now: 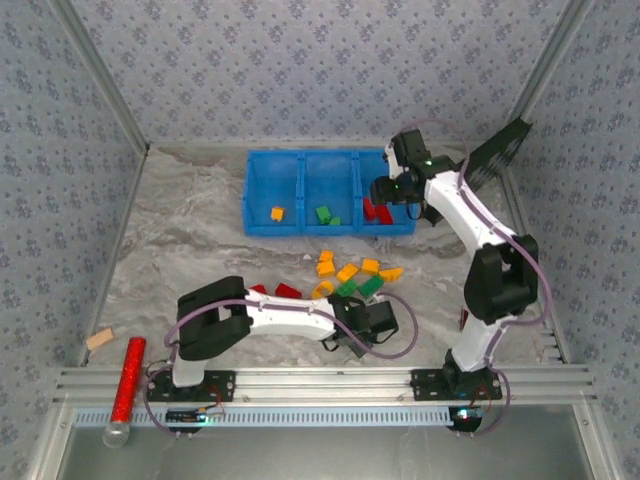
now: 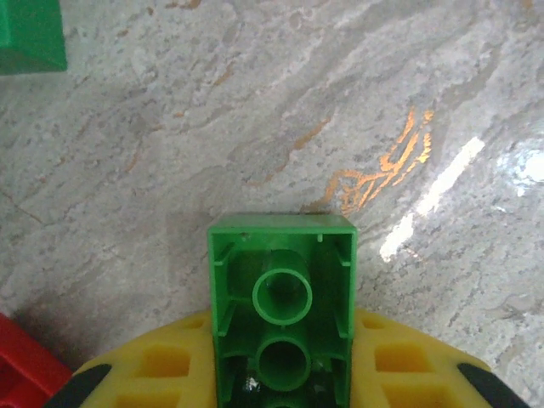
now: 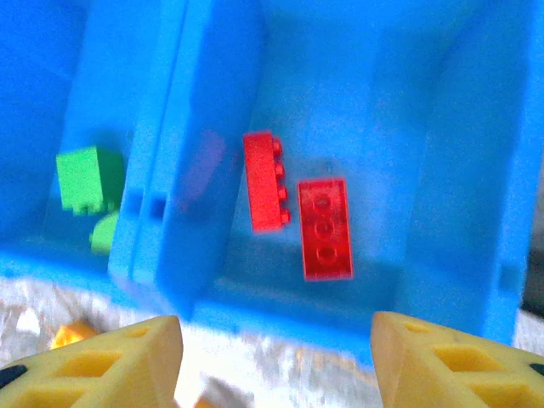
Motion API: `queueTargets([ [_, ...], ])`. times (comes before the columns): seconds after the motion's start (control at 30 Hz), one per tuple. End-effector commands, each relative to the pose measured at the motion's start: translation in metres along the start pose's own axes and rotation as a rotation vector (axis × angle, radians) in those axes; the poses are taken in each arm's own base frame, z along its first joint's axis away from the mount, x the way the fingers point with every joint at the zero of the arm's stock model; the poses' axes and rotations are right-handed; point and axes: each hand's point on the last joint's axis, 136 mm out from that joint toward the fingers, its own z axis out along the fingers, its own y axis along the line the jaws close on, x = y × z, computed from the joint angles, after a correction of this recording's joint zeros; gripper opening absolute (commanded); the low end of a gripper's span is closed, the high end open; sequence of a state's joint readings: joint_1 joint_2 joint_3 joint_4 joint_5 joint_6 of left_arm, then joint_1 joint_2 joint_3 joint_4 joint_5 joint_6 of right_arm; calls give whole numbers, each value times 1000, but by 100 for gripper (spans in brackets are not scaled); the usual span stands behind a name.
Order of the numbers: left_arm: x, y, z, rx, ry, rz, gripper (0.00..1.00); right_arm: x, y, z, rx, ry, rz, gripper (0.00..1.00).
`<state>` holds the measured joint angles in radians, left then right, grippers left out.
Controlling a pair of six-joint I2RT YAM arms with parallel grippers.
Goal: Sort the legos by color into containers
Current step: Pick up the lego from the middle-left of the table, then place the lego in the container.
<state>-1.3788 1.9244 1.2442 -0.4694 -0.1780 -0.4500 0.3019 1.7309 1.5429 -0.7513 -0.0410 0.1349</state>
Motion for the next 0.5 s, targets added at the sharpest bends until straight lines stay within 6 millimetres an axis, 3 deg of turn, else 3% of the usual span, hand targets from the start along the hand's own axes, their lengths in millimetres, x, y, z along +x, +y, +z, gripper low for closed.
queueTargets([
  [0.0, 26, 5, 10, 19, 94, -17, 21, 28, 0, -26, 0, 23, 35, 62],
  [0.17, 7, 34, -11, -21, 49, -58, 17, 69, -3, -62, 4, 11, 88, 63],
  [0.27, -23, 69, -38, -40, -29, -87, 17, 97, -4, -76, -14, 30, 123, 64],
  [0.3, -35, 81, -51, -41, -65, -100, 17, 114, -7, -74, -7, 58, 132, 64],
  [0.47, -93, 144, -101, -67, -239, -162, 19, 154, -5, -81, -51, 56, 170, 64],
])
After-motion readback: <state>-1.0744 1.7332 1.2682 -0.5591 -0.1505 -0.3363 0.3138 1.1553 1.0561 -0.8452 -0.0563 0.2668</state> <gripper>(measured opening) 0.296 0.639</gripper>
